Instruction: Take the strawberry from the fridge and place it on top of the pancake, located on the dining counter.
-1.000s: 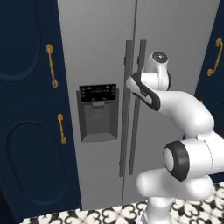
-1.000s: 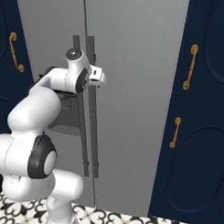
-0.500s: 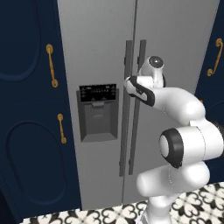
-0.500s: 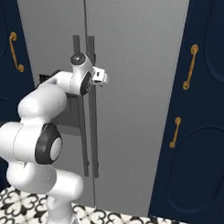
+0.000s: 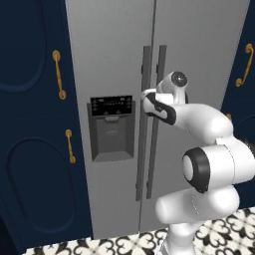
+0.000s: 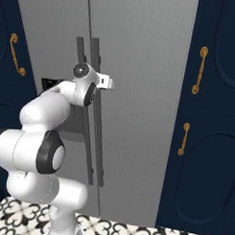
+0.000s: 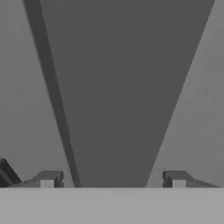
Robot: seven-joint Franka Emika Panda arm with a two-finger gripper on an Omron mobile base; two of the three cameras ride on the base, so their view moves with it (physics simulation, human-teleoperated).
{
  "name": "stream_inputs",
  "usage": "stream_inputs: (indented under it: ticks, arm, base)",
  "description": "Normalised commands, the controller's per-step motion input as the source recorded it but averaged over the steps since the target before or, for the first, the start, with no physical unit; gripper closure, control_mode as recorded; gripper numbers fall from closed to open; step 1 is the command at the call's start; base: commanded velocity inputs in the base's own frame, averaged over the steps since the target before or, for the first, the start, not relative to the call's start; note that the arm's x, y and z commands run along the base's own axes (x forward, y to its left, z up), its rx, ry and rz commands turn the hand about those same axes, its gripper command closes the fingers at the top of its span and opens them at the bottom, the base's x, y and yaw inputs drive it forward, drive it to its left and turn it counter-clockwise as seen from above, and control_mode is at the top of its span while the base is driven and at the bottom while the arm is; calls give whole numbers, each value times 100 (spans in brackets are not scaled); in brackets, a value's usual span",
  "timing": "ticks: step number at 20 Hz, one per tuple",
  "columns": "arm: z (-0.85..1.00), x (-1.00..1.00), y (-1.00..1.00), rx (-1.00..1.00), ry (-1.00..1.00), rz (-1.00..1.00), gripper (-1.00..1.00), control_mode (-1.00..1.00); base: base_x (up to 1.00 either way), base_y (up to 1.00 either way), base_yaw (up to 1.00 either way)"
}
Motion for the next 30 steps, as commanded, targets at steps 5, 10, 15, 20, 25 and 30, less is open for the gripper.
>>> stream_inputs:
  ticks: [5,10,15,20,25,30]
  arm:
    - [-24,55,0,0,1,0,100,-100]
    - [-4,-49,-20,1,-2,0,100,-100]
    - [0,-100,-49,3,-8,2,100,-100]
    - [3,-100,-56,4,0,2,100,-100]
    - [-6,-93,-35,1,0,0,-100,-100]
    - [-11,-46,5,-7,1,1,-100,-100]
  base:
    - [0,0,0]
    - [0,0,0]
    - [0,0,0]
    - [0,0,0]
    - [0,0,0]
    - [0,0,0]
